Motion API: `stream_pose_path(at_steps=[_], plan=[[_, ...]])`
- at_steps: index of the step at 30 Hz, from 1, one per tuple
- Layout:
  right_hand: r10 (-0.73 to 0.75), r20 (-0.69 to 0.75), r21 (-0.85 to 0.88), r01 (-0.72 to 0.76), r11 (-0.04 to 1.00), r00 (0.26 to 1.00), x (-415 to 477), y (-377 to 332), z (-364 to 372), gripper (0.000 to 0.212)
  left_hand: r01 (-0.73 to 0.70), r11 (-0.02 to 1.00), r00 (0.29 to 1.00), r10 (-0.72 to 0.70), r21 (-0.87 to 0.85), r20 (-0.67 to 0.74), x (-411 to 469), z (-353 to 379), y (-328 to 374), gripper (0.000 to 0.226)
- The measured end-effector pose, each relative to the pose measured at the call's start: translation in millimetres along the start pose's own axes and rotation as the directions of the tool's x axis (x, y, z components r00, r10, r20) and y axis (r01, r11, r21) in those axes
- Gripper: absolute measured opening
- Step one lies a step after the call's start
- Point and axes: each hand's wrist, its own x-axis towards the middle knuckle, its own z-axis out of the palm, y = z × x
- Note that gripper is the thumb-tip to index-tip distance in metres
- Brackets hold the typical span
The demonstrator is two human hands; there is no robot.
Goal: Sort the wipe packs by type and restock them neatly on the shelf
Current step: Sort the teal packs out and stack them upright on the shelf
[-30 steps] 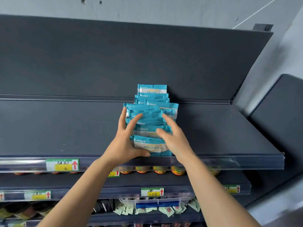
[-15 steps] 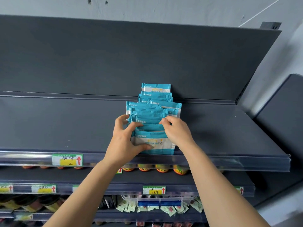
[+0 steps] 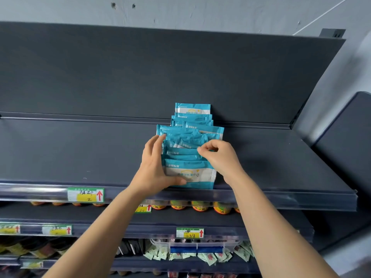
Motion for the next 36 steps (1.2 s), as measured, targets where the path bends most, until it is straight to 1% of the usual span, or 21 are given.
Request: stream_pose_path(at_steps=[1,3,5,6,8,9,10,11,14,16,18,19,21,22,25,26,28,29,30,33,36], plan=[[0.011,-0.011,0.039,-0.011,0.999,1.0,1,1,-1,0.014,0.019,0.996,0.998,-0.014,-0.085,0.056,3,-4,0,0.128],[0.045,-0.041,0.13,-0.04,0.991,0.998,4,3,-1,0.034,0.114,0.961,0.987,-0.081,-0.251,0.139,12,-9,-9,0.13],[0.115,-0.015,0.231,-0.109,0.967,0.993,8,7,0,0.046,0.219,0.93,0.958,-0.148,-0.296,0.244,20,-15,-18,0.148],[0.147,0.015,0.278,-0.145,0.95,0.989,12,10,2,0.046,0.257,0.914,0.939,-0.158,-0.313,0.306,23,-18,-19,0.147],[0.212,0.061,0.353,-0.22,0.909,0.975,18,12,7,0.049,0.246,0.89,0.929,-0.104,-0.383,0.354,29,-20,-19,0.118],[0.247,0.087,0.37,-0.262,0.892,0.965,22,14,10,0.06,0.236,0.878,0.925,-0.071,-0.417,0.375,31,-20,-18,0.11],[0.263,0.117,0.379,-0.288,0.879,0.958,26,17,12,0.07,0.231,0.859,0.92,-0.039,-0.458,0.39,33,-19,-15,0.11],[0.258,0.14,0.377,-0.292,0.879,0.956,29,18,14,0.073,0.23,0.847,0.916,-0.021,-0.48,0.402,35,-18,-16,0.111],[0.203,0.164,0.361,-0.251,0.898,0.965,33,17,17,0.064,0.251,0.822,0.908,-0.017,-0.511,0.418,35,-10,-12,0.118],[0.186,0.105,0.341,-0.211,0.916,0.977,37,20,19,0.055,0.271,0.836,0.916,-0.071,-0.478,0.395,36,-6,-8,0.123],[0.176,-0.022,0.275,-0.164,0.947,0.984,40,21,20,0.048,0.24,0.89,0.935,-0.104,-0.389,0.339,39,-5,-8,0.131],[0.174,-0.062,0.246,-0.154,0.957,0.983,41,22,20,0.045,0.229,0.917,0.94,-0.122,-0.327,0.318,41,-6,-10,0.142],[0.173,-0.061,0.245,-0.153,0.958,0.983,42,21,18,0.043,0.228,0.939,0.941,-0.144,-0.259,0.307,44,-8,-16,0.155],[0.178,-0.041,0.26,-0.161,0.952,0.983,42,21,17,0.044,0.25,0.922,0.938,-0.153,-0.297,0.313,45,-10,-20,0.155],[0.22,-0.022,0.309,-0.202,0.929,0.975,41,21,20,0.047,0.318,0.805,0.932,-0.169,-0.501,0.32,47,-12,-23,0.155],[0.228,-0.013,0.324,-0.212,0.922,0.974,40,22,22,0.051,0.302,0.791,0.939,-0.149,-0.533,0.311,46,-12,-19,0.147],[0.251,0.03,0.365,-0.244,0.898,0.968,38,22,24,0.057,0.259,0.784,0.955,-0.12,-0.564,0.273,45,-5,-14,0.115],[0.258,0.043,0.392,-0.253,0.884,0.965,37,23,23,0.056,0.26,0.772,0.953,-0.109,-0.58,0.282,43,-2,-8,0.106],[0.258,0.047,0.418,-0.254,0.872,0.965,36,23,22,0.05,0.27,0.746,0.947,-0.09,-0.609,0.31,40,1,-4,0.105],[0.276,0.02,0.442,-0.256,0.86,0.961,35,24,19,0.029,0.28,0.698,0.934,-0.039,-0.659,0.356,37,6,-3,0.111],[0.256,0.02,0.474,-0.235,0.849,0.966,34,21,19,0.027,0.321,0.702,0.913,-0.049,-0.636,0.406,40,3,-4,0.142]])
